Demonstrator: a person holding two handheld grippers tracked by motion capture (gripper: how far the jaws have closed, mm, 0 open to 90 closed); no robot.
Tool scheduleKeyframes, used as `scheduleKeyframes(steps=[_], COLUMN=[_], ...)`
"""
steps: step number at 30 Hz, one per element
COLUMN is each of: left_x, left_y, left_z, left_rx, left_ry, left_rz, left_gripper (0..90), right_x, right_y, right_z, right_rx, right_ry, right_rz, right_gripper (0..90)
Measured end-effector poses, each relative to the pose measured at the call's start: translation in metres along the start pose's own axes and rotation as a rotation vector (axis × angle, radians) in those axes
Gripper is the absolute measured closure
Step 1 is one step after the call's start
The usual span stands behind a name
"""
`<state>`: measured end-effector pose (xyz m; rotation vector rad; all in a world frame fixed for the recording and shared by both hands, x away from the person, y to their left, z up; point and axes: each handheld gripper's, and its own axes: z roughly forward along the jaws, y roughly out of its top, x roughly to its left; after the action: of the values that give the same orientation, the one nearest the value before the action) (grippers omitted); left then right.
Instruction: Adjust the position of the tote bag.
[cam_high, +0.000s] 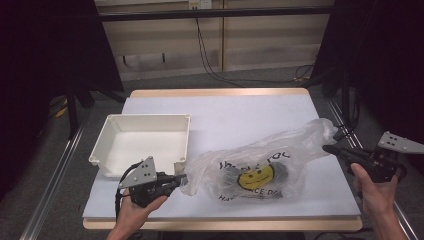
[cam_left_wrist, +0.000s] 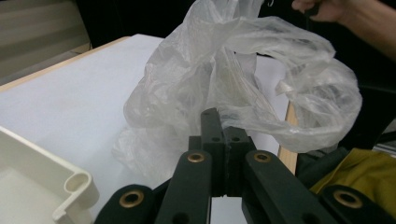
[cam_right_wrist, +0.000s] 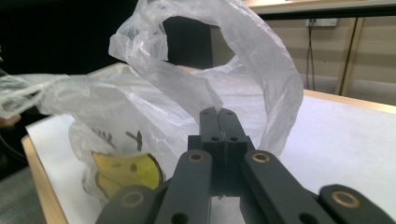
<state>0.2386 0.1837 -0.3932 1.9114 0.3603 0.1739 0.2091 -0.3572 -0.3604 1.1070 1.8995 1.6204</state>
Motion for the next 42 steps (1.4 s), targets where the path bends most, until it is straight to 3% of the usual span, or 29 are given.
scheduleKeyframes(steps=[1, 4, 13, 20, 28, 30, 34, 37, 42], left_x=[0.000, 0.001, 0.004, 0.018, 0.025, 0.027, 0.027, 0.028, 0.029], left_y=[-0.002, -0.012, -0.031, -0.055, -0.067, -0.071, -0.076, -0.077, -0.078], left_z=[0.001, 0.008, 0.014, 0.022, 0.030, 0.033, 0.038, 0.040, 0.040], left_rx=[-0.002, 0.050, 0.096, 0.194, 0.272, 0.305, 0.347, 0.365, 0.361], left_ry=[-0.004, -0.010, -0.034, -0.019, -0.012, 0.003, 0.010, 0.006, 0.011], left_rz=[-0.006, -0.005, -0.041, -0.102, -0.107, -0.097, -0.096, -0.087, -0.101], left_gripper=[90.0, 90.0, 90.0, 90.0, 90.0, 90.0, 90.0, 90.0, 90.0], right_x=[0.002, 0.003, -0.005, -0.015, -0.023, -0.023, -0.026, -0.026, -0.029], right_y=[0.000, -0.006, -0.034, -0.059, -0.084, -0.093, -0.101, -0.106, -0.112], right_z=[0.000, 0.003, 0.009, 0.015, 0.026, 0.032, 0.040, 0.045, 0.049], right_rx=[0.003, 0.029, 0.109, 0.160, 0.256, 0.314, 0.355, 0.396, 0.441], right_ry=[-0.007, -0.013, -0.020, -0.031, -0.049, -0.069, -0.056, -0.071, -0.070], right_rz=[-0.005, -0.013, 0.034, 0.078, 0.112, 0.078, 0.092, 0.068, 0.070], right_gripper=[90.0, 90.0, 90.0, 90.0, 90.0, 90.0, 90.0, 90.0, 90.0])
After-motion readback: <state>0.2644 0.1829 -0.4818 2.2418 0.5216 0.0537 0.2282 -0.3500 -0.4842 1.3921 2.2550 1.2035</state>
